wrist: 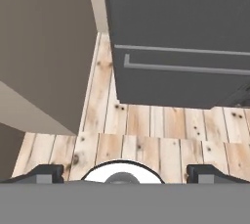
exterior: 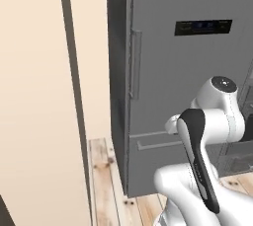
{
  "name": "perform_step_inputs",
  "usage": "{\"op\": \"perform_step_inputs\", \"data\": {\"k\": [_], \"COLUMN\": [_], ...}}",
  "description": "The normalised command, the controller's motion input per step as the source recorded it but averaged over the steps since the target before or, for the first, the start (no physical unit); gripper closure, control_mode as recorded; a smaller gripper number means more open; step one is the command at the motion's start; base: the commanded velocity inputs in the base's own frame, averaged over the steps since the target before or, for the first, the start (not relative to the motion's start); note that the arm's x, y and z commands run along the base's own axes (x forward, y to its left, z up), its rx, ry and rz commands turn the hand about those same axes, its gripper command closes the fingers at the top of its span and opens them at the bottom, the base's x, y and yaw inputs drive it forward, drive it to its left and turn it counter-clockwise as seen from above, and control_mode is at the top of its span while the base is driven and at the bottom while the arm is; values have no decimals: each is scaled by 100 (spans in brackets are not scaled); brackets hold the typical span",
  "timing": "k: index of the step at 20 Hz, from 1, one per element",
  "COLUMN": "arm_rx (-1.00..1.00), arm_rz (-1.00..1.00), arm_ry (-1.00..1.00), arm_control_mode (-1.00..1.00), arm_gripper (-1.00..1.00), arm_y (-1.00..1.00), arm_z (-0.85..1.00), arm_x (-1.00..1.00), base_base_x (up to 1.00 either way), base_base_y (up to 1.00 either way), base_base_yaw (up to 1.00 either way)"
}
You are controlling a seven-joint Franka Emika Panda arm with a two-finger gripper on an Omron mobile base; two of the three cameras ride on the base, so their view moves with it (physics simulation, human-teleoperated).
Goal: Retrieve the kiwi and banana from the fridge and place them into the bowl on the dining table.
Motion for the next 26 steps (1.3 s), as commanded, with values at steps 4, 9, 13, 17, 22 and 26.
{"op": "perform_step_inputs", "data": {"k": [4, 9, 13, 17, 22, 26], "arm_rx": [0, 0, 0, 0, 0, 0], "arm_rz": [0, 0, 0, 0, 0, 0], "arm_ry": [0, 0, 0, 0, 0, 0], "arm_control_mode": [100, 100, 100, 100, 100, 100], "arm_gripper": [-100, -100, -100, -100, -100, -100], "arm_y": [0, 0, 0, 0, 0, 0], "arm_z": [0, 0, 0, 0, 0, 0], "arm_x": [0, 0, 0, 0, 0, 0], "base_base_x": [-13, -9, -1, -2, 0, 0], "base_base_y": [44, 41, 43, 35, 28, 33], "base_base_yaw": [0, 0, 0, 0, 0, 0]}}
